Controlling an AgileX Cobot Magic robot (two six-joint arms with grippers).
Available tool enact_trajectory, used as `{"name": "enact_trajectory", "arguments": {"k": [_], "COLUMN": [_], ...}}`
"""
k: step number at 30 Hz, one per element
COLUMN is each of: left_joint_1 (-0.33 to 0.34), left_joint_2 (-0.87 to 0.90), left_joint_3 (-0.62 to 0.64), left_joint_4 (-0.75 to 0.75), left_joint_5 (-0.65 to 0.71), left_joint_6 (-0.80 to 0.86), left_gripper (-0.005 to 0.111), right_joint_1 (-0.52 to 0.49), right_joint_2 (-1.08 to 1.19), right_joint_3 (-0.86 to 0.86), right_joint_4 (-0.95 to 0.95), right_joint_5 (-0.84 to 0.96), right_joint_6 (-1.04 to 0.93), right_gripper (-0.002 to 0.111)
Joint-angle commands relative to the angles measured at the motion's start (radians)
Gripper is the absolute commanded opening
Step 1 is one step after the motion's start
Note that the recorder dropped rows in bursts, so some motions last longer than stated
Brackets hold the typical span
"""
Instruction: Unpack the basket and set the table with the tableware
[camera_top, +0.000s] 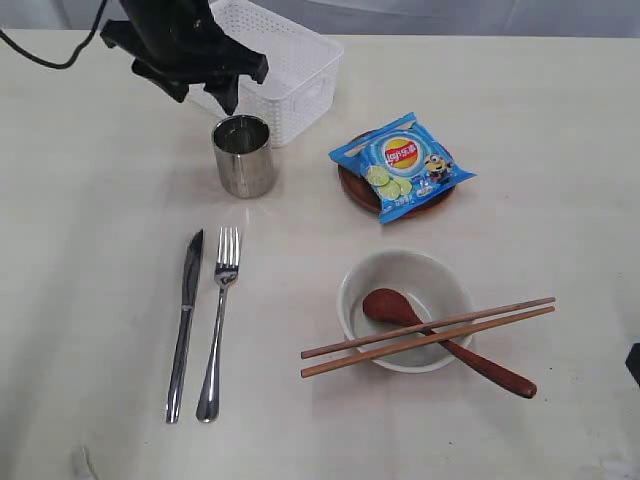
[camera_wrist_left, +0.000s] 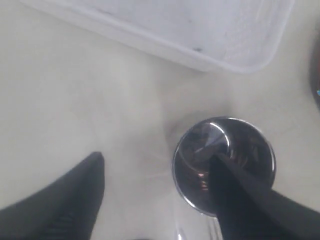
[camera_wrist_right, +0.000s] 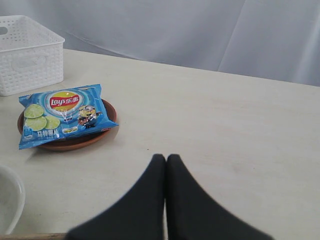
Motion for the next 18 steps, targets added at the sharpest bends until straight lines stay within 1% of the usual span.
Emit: {"name": "enact_trajectory", "arguments": {"k": [1,2,3,6,8,9,11,14,18], "left_joint_1": [-0.006,-0.006,-0.006,-0.006,-0.006,-0.006,-0.006,-0.006,-0.006], "left_joint_2": [-0.025,-0.035,-0.064,-0.155,-0.245,-0.323,-0.445,-0.648,-0.908], "left_joint_3": [-0.045,-0.045,-0.045,-0.045,-0.028,0.008,0.100,0.294,0.488], "left_joint_4": [0.025,0.025,0.025,0.025,0.023,0.016,0.014,-0.006,-0.006], "left_joint_5": [0.115,0.120,0.120,0.103,0.064,0.016,-0.093,-0.247,-0.386], "left_joint_6": [-0.031,-0.028,-0.020,-0.023,-0.030,-0.042,-0.076,-0.080,-0.080], "left_gripper": [0.025,0.011,0.002,0.000,0.000,0.000,0.000,0.000,0.000], "right_joint_1": [-0.005,-0.005,-0.005,-0.005,-0.005,-0.005,-0.005,-0.005,-0.005], "right_joint_2": [-0.006,-0.006,-0.006,-0.006,-0.006,-0.006,-0.006,-0.006,-0.006], "right_joint_3": [0.003,0.003,0.003,0.003,0.003,0.003,0.003,0.003,0.003], "right_joint_4": [-0.004,-0.004,-0.004,-0.004,-0.004,-0.004,-0.004,-0.004,-0.004], "right_joint_5": [-0.006,-0.006,-0.006,-0.006,-0.006,-0.006,-0.006,-0.006,-0.006], "right_joint_6": [-0.001,-0.001,-0.001,-0.001,-0.001,-0.001,-0.001,-0.001,-0.001], "right_gripper": [0.000,0.000,0.000,0.000,0.000,0.000,0.000,0.000,0.000]}}
